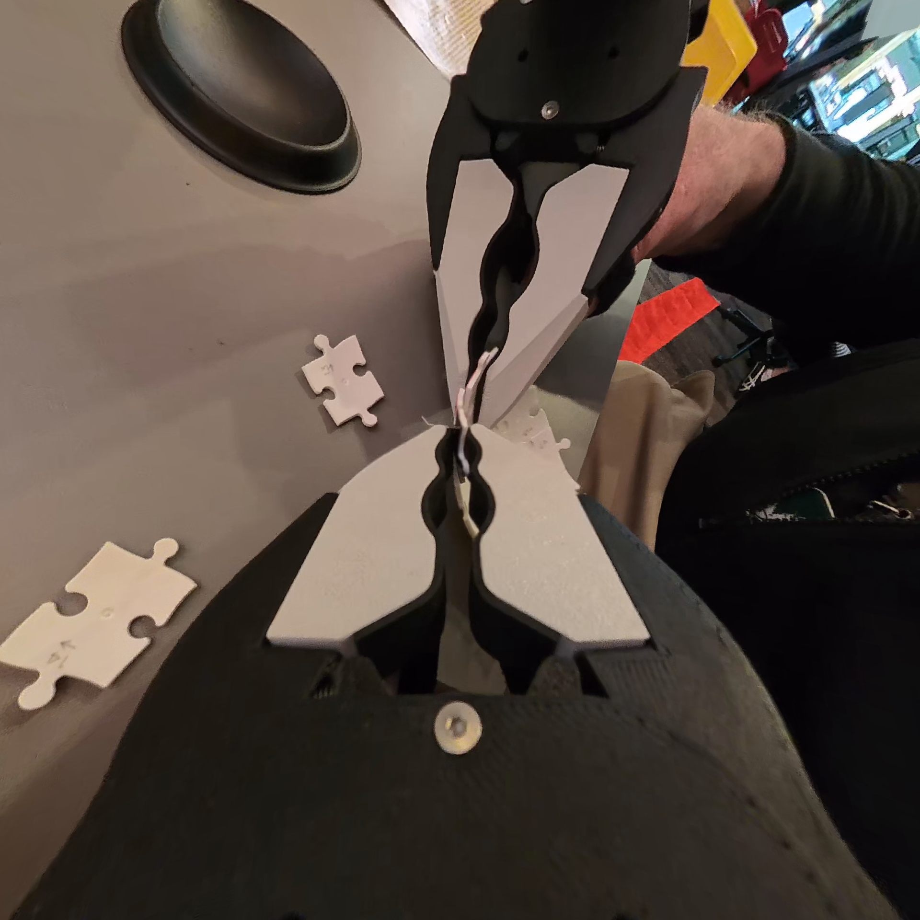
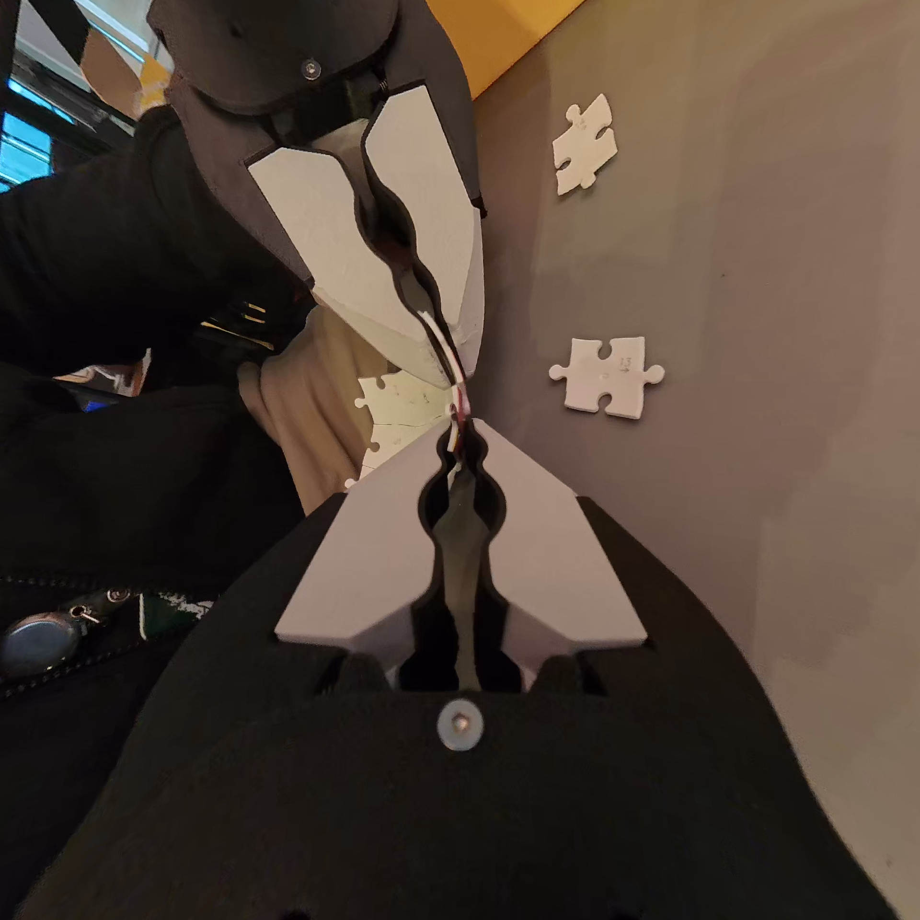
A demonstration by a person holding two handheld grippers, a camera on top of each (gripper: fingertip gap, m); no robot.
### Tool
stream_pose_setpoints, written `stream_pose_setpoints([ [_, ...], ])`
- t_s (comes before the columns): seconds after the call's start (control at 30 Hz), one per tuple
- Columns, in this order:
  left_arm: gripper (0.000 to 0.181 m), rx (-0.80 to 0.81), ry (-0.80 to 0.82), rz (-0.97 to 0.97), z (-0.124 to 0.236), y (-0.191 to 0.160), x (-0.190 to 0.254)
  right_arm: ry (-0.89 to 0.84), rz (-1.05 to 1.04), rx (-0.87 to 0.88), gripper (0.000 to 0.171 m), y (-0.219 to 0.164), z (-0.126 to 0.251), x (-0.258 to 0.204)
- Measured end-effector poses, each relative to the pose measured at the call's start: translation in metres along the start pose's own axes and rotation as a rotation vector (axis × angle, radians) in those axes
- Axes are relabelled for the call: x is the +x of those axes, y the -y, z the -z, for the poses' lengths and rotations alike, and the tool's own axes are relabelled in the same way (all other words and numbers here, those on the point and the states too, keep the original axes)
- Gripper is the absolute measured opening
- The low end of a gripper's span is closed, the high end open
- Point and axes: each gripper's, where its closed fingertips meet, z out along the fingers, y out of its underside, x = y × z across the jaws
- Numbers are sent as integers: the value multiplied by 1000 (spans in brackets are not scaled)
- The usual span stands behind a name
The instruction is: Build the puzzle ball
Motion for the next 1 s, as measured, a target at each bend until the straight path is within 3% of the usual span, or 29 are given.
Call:
stream_pose_setpoints([
  [0.47, 3, -34, -7, -88, -1, -3, 1, 47, -66, -13, 1, -2, -1, -1],
  [0.8, 4, -12, -35, -48, 0, 1, 0, 27, -25, 13, 2, 2, 1, 1],
  [0.93, 2, -19, -46, -42, -1, 0, 1, 11, 7, 24, 10, 5, 1, 2],
  [1.0, 2, -19, -50, -44, -2, 0, 2, 25, 16, 24, 2, 5, 1, 0],
])
